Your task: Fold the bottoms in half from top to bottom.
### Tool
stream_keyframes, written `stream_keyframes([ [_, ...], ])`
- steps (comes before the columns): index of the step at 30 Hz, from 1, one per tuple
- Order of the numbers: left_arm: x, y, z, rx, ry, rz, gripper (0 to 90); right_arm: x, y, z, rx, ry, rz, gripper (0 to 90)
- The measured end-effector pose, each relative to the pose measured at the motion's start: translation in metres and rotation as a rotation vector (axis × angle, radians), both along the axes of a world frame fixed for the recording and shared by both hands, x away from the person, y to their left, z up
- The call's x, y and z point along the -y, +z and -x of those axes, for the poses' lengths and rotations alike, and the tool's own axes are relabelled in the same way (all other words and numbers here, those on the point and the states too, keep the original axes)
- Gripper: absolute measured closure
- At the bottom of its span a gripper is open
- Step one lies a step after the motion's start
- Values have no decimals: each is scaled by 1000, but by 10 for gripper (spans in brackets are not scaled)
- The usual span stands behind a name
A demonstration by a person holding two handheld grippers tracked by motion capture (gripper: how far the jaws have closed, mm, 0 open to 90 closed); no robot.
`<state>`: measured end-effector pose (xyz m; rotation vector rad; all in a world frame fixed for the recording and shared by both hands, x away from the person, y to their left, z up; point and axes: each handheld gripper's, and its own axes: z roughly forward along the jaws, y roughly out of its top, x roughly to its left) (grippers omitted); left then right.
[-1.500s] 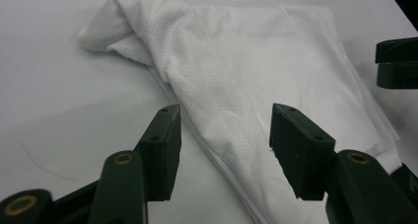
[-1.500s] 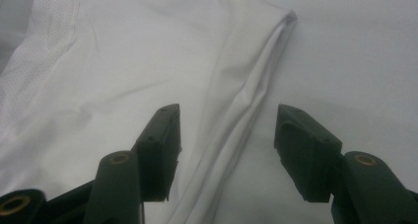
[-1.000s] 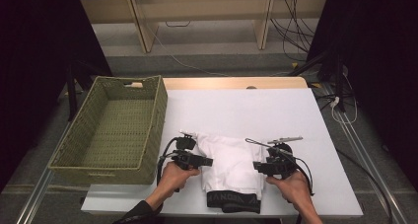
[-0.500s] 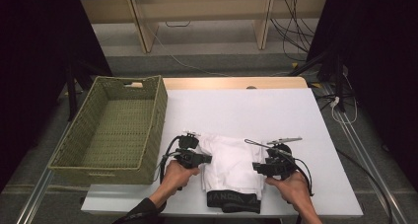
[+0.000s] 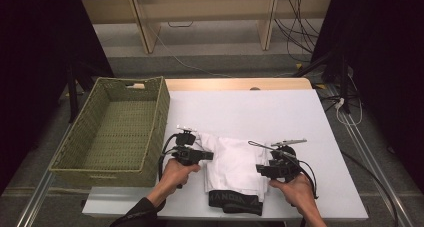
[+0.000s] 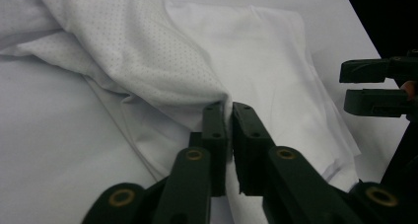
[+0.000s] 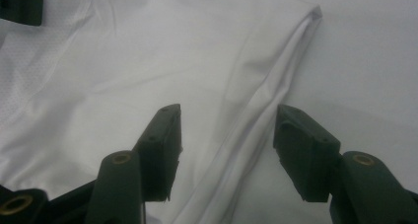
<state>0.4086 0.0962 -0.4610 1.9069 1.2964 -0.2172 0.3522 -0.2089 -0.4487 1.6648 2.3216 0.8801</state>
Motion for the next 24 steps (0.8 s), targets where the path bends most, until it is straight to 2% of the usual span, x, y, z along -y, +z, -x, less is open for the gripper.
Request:
stream_keyframes([
  [7,2,-8,-1,-37,0,-40,619,0,1,2,5,-6,-6,450],
  [10,7,-13,1,-36,-15,-64,686,-1,2,2,2,-5,-10,459],
  [13,8,-14,3,-20,-28,-82,862,-4,-1,1,-11,2,-3,480],
  [16,6,-14,3,-16,-33,-84,880,-6,-5,-2,-29,5,3,506],
  [21,3,-16,3,-17,-30,-82,881,-6,-13,-9,-74,1,-17,543],
  [24,1,-17,3,-23,-29,-73,880,-10,-17,-15,-92,5,-7,569],
])
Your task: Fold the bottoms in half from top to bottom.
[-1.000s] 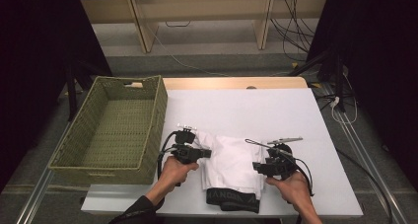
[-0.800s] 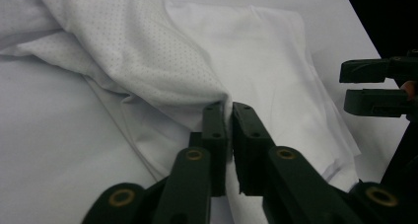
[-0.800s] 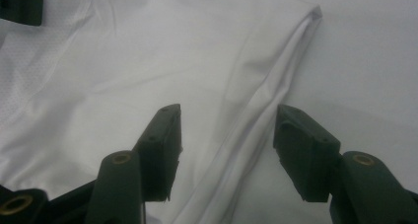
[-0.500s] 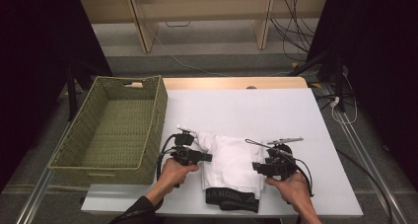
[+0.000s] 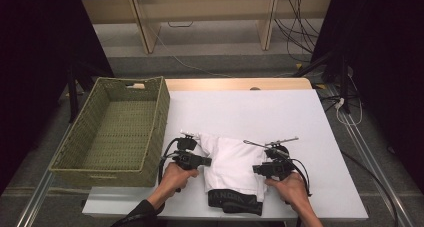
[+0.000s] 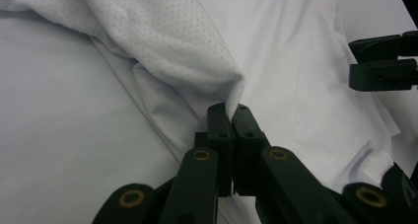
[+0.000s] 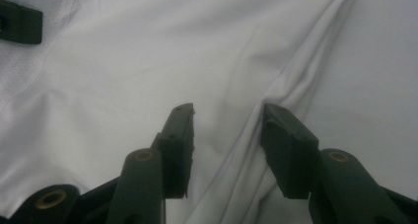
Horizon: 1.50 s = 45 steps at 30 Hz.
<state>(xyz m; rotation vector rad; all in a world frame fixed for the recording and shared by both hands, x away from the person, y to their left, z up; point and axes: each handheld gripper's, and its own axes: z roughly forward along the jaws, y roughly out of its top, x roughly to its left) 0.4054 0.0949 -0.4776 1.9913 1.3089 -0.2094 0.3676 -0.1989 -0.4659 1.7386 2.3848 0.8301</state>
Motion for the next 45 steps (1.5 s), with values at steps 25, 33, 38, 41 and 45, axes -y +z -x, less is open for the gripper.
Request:
stream_keyframes([
  [25,-4,3,0,-1,6,28,837,-16,1,-9,13,-65,96,589],
  [33,-3,2,1,-2,-1,23,858,-16,0,-12,44,-85,143,795],
  [38,-3,4,1,2,-4,29,876,-13,2,-15,47,-73,123,899],
  [41,-4,6,0,7,1,50,877,-9,9,-15,70,-76,95,900],
  [45,-3,14,-3,24,2,66,877,-4,22,-20,110,-102,52,900],
])
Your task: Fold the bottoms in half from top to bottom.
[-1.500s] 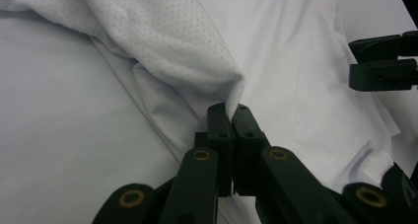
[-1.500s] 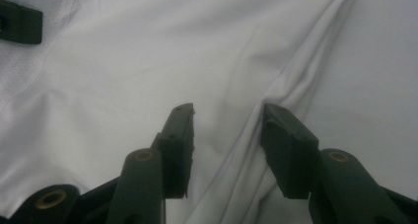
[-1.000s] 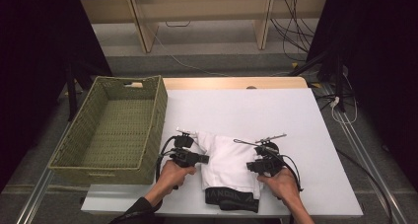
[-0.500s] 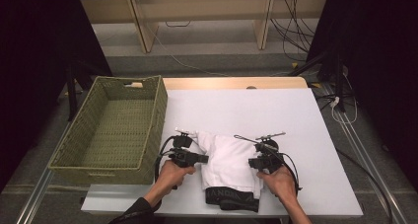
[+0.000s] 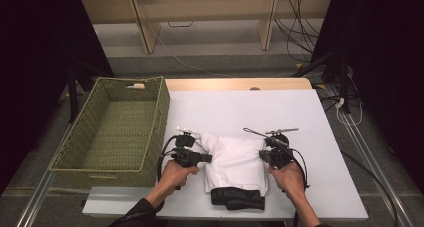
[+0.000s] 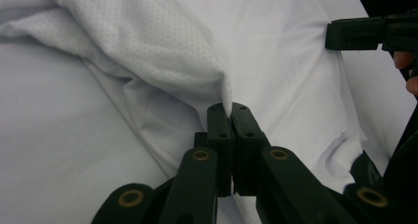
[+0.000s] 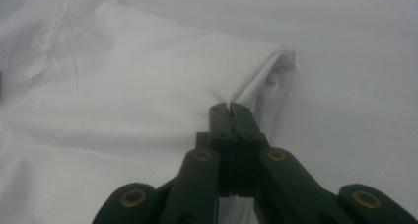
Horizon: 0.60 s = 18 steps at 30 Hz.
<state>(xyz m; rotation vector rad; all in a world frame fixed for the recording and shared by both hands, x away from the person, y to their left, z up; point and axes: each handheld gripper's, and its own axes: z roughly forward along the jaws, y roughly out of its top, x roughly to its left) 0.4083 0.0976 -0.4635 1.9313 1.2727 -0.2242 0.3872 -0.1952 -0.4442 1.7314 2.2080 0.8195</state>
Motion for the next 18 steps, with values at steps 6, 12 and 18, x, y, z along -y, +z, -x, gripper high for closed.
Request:
stream_keyframes([
  [6,0,2,-10,-7,37,27,874,3,8,-14,15,-31,-34,899],
  [12,0,-12,-16,-47,61,29,810,4,-4,-25,-33,-25,21,895],
  [18,-4,-8,-21,-45,84,43,653,3,-10,-26,-53,-11,57,847],
])
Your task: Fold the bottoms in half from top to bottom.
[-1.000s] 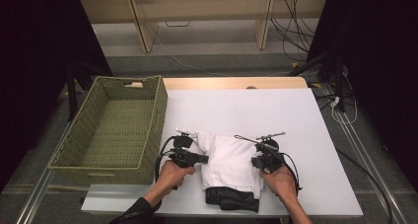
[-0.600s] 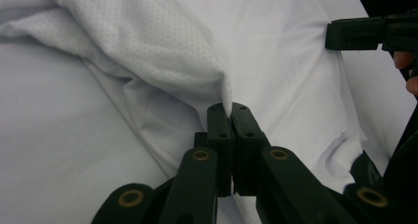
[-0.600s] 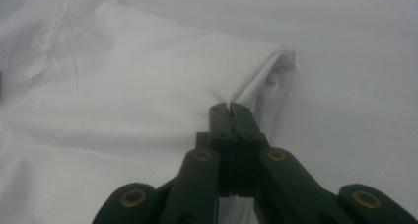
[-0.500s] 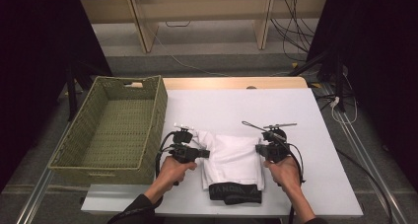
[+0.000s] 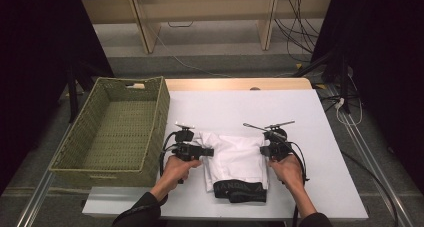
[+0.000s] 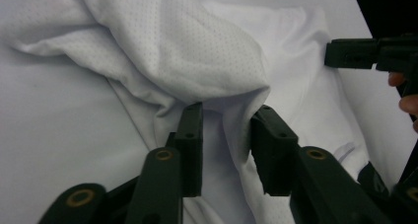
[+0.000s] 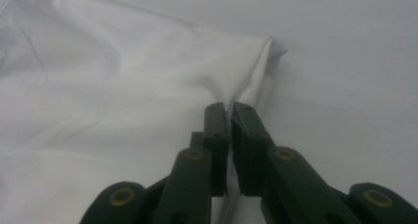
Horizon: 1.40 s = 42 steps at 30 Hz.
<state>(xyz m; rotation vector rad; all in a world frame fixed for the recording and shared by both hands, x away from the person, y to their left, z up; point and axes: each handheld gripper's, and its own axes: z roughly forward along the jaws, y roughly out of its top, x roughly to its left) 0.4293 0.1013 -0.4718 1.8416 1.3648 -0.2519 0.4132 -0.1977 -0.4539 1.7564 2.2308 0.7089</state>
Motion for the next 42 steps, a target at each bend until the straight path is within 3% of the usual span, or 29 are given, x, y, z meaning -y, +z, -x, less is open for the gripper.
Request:
stream_keyframes([
  [3,0,5,-3,7,1,4,562,5,2,-2,13,-14,-28,750],
  [6,-1,10,-6,8,2,12,453,12,2,-6,32,-23,-85,714],
  [9,1,13,-10,6,21,10,434,14,1,-9,43,-17,-97,697],
  [13,1,9,-21,11,67,-7,551,11,-2,-15,41,-8,-95,722],
  [15,1,7,-25,14,83,-11,706,10,-4,-17,35,-12,-74,792],
  [17,1,6,-28,32,102,-40,859,10,-5,-18,37,-21,-60,870],
  [18,2,5,-30,38,101,-54,890,11,-5,-19,38,-19,-59,882],
  [21,2,5,-34,57,102,-101,899,11,-3,-20,41,-11,-38,891],
  [31,-4,1,-48,67,145,-139,900,13,-5,-27,44,-24,-33,891],
  [34,0,-4,-48,74,139,-174,900,12,-8,-29,42,-11,-7,888],
  [39,-2,-6,-46,76,150,-160,898,11,-13,-31,35,-5,5,880],
  [42,-3,-1,-44,93,154,-176,881,11,-9,-29,66,-12,20,780],
])
